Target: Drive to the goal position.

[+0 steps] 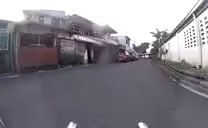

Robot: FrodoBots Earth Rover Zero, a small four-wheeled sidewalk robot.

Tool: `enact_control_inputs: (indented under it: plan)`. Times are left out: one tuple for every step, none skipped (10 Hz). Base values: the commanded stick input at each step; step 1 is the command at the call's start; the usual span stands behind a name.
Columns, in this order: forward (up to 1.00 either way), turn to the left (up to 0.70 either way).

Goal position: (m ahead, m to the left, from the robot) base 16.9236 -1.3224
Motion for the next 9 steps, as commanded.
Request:
enact_control_inputs:
  plan:
    - [0.70, -0.35]
    - [0.70, -0.35]
    - [0.70, -0.35]
    - [0.70, -0.35]
    - [0.70, -0.35]
    - [0.70, -0.03]
    - [0.70, 0.00]
    - [0.70, 0.00]
    - [0.70, 0.00]
